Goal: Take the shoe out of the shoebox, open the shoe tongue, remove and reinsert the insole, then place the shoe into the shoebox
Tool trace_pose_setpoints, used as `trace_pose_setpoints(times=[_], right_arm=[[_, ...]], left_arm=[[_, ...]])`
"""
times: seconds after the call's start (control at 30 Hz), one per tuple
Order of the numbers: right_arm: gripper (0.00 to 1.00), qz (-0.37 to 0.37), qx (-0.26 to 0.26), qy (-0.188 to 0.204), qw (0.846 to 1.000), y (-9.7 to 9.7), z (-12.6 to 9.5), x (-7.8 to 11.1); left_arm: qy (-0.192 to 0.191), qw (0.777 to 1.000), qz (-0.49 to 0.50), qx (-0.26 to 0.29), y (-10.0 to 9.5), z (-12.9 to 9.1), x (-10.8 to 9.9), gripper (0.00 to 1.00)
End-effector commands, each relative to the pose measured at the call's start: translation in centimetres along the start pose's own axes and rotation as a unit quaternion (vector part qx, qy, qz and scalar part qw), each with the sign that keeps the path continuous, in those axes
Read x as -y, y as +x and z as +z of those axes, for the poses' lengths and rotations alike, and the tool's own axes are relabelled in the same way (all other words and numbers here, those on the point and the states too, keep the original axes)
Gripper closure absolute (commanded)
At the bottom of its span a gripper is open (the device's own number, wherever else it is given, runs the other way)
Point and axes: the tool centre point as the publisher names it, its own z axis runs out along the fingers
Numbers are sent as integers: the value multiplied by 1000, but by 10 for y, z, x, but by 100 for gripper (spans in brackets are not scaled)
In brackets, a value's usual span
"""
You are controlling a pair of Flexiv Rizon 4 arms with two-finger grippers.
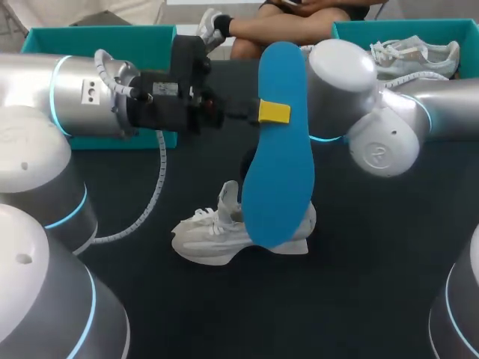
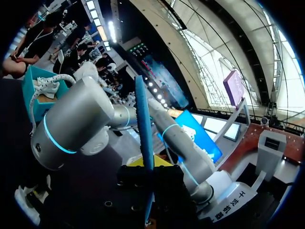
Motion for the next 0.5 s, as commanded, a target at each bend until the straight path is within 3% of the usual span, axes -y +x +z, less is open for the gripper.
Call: trace_pose_setpoints(times=[0.03,0.23,0.27,0.33,0.5], right_arm=[[63,4,-5,7,1000,-1,13,-6],[75,3,-7,21,1000,0,13,-5],[80,3,-7,23,1000,1,13,-4],[100,4,-8,26,1000,1,14,-3],[100,19,-27,37,999,6,9,-3]], left_arm=[[0,1000,0,0,-1,0,-1,100],[0,1000,0,0,-1,0,-1,100],[0,1000,0,0,-1,0,-1,100],[0,1000,0,0,-1,0,-1,100],[0,1000,0,0,-1,0,-1,100]])
